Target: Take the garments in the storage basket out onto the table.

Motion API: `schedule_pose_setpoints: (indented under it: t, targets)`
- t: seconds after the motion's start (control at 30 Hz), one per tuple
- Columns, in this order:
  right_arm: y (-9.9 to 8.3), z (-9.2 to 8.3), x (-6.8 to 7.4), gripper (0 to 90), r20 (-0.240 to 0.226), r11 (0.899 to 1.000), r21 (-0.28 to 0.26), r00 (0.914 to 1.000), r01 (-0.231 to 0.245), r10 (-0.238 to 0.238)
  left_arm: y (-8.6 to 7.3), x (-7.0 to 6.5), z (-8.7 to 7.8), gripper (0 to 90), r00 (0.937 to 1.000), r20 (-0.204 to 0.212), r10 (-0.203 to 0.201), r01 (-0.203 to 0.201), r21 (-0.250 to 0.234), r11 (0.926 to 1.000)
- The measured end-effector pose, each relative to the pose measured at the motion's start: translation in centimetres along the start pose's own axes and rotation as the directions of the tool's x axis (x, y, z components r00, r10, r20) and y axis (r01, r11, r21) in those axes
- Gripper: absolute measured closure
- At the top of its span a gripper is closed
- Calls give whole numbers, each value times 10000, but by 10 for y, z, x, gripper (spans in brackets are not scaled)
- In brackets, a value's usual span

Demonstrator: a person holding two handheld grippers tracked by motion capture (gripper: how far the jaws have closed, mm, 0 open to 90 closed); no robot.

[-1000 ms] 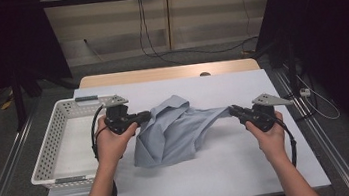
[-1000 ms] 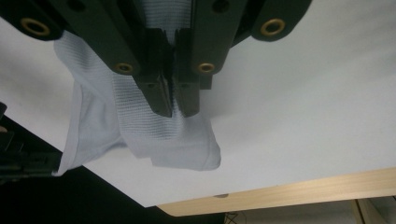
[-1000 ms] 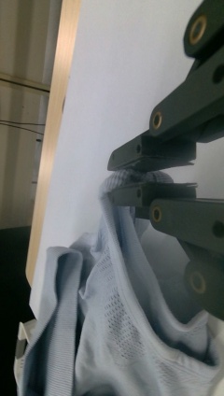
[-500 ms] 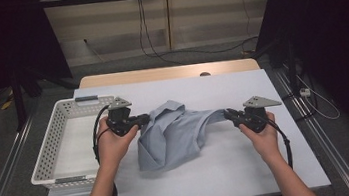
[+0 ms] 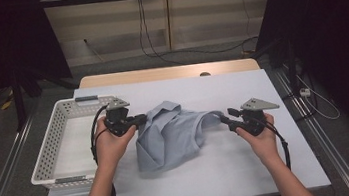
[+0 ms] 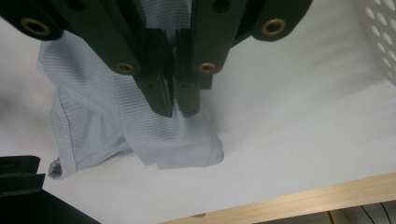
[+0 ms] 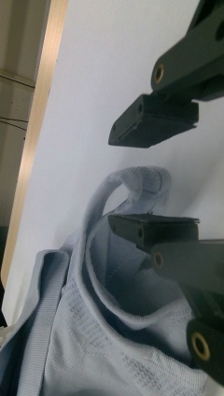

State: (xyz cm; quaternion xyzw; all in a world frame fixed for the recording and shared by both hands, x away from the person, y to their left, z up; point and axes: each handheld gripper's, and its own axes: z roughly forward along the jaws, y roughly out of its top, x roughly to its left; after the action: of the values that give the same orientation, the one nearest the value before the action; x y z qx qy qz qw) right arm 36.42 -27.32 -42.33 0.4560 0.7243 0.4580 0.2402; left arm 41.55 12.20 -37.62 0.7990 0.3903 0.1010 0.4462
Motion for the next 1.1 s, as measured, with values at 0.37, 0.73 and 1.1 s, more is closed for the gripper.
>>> schedule_pose_setpoints:
  t: [0.37, 0.73, 1.1]
  targets:
    - [5, 0, 21, 473, -502, 9995, -72, 9983, 302, -305, 0, -1, 1, 858, 9999, -121, 96, -96, 14, 10000]
    - [-4, 15, 43, 532, -1549, 9938, 651, 9847, 906, -797, 0, -2, 1, 858, 9995, -215, 236, -235, 43, 9997]
    - [-15, 28, 50, 551, -1884, 9851, 1256, 9777, 1173, -923, 0, -2, 1, 857, 9992, -277, 291, -290, 38, 9996]
